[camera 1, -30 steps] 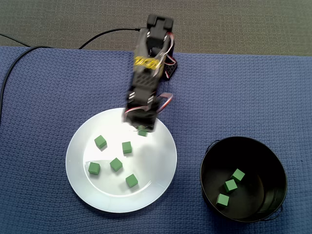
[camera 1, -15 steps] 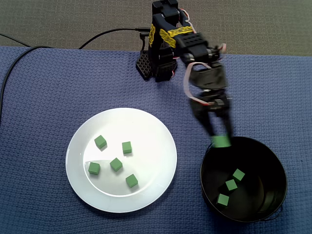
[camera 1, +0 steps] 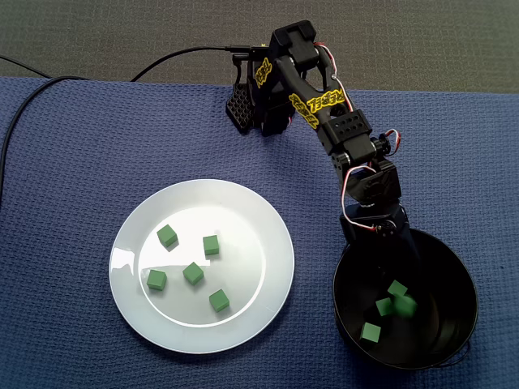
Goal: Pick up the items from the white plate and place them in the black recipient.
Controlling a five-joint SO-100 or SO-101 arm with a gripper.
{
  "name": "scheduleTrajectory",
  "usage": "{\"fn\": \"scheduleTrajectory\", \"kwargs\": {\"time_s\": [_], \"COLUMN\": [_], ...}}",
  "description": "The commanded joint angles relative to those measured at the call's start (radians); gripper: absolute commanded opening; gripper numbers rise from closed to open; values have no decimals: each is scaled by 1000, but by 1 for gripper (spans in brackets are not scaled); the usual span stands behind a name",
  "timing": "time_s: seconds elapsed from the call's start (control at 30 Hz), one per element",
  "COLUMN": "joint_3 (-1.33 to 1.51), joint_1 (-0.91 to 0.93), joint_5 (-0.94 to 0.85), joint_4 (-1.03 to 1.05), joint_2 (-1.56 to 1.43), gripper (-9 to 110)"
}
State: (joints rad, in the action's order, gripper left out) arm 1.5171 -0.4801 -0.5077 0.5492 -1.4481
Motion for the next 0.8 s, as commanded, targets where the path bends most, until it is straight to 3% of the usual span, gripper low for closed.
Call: {"fn": "scheduleTrajectory", "kwargs": {"time_s": [0.0,0.23,0.43,0.53,0.77], "joint_3": [-44,-181,18,150,322], "joint_1": [46,425,795,877,962], "joint_5": [-2,140,190,141,106], "joint_4": [95,554,775,792,574], "joint_2": [-219,-477,-535,-511,-357], "gripper": [24,28,27,29,28]}}
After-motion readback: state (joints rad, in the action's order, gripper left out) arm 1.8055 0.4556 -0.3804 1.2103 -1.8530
